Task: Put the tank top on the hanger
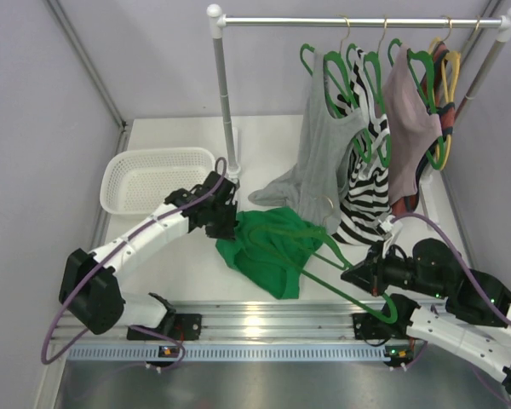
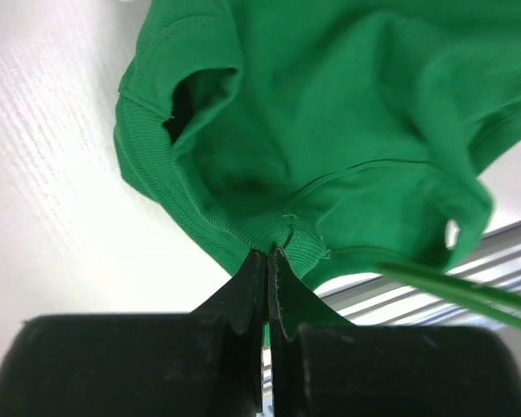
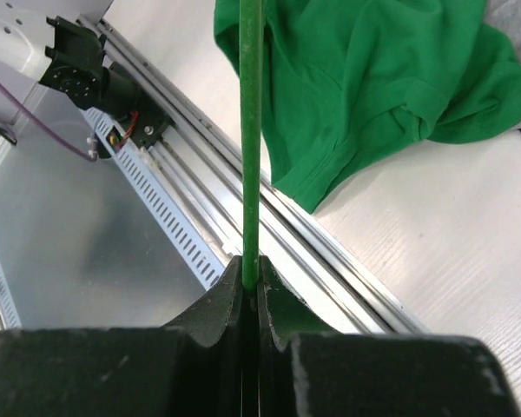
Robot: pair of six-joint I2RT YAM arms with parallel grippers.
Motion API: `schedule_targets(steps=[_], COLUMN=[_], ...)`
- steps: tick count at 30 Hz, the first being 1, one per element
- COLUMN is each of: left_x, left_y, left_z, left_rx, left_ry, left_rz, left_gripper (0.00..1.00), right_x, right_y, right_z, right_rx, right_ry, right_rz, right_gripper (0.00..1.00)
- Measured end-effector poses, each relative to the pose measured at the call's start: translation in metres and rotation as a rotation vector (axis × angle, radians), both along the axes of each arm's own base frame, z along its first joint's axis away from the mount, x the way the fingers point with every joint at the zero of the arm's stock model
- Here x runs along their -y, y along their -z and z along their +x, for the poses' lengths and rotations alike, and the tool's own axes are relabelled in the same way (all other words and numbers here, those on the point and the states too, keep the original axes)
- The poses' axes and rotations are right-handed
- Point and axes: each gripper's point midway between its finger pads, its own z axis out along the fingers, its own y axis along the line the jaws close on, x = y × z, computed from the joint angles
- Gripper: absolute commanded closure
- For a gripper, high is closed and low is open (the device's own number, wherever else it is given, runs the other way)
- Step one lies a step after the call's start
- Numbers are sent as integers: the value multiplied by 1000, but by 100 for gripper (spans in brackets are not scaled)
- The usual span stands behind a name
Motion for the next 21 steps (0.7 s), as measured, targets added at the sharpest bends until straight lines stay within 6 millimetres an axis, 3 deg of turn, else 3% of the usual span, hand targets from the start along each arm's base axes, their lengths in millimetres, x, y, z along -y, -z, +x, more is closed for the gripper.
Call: schedule_targets(steps=[10, 21], left_x=[13, 23], left_y=[-25, -40], left_z=[21, 23], left_rx=[18, 28], left_ry=[-108, -125], left_rz=[-201, -292], left_gripper=[100, 100], right_x=[-7, -20], right_y=[17, 41], right_z=[-9, -2], right_rx=[-47, -67], right_ry=[-58, -61], right_rz=[-16, -14], right_gripper=[100, 100])
